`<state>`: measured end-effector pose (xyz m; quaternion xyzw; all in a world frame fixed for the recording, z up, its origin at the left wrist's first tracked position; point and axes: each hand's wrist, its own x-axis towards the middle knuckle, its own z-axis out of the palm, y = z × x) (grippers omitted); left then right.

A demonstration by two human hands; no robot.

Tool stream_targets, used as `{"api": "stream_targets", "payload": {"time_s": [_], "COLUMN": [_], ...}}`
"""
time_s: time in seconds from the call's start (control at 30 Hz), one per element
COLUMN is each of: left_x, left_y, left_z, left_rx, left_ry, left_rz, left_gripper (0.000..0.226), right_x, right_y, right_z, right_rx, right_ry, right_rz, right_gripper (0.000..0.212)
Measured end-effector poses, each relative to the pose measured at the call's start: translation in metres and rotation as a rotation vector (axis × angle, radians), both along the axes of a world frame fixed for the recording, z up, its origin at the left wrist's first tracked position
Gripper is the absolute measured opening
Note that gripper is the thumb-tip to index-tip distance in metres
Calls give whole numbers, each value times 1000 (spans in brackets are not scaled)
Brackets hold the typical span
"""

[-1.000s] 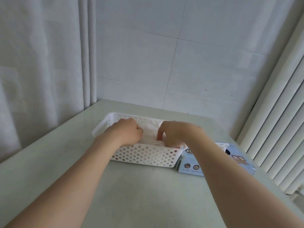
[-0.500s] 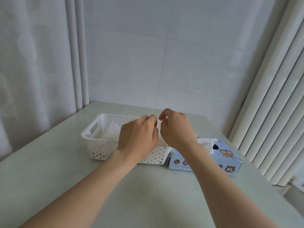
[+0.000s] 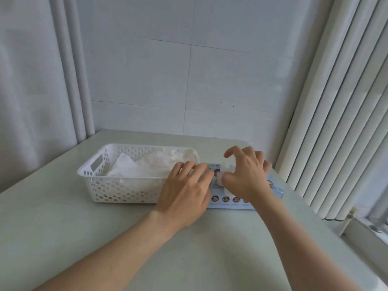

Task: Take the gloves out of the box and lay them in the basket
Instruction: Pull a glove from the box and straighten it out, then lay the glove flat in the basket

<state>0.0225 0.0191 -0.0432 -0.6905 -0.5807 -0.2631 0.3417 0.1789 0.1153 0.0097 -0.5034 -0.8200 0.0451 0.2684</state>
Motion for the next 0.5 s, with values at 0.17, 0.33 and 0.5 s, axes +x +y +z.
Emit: {"api": "stream_targets", "payload": {"time_s": [0.17,0.33,0.5], "left_x": [-1,0,2], "left_y": [3,3,2], "left_z": [-5,-7,-5], "left_rx": [-26,-9,-39], "left_ry": [49,63,42], "left_rz": [14,19,30], "left_gripper": [26,26,29], "right_x": [15,13,10], "right_y": [7,13,16], "right_z": [-13,-22,-24], "right_rx": [-114,43,258], "right_ry": [184,289,490], "right_rz": [-21,-37,58], "right_gripper": [38,23,34]}}
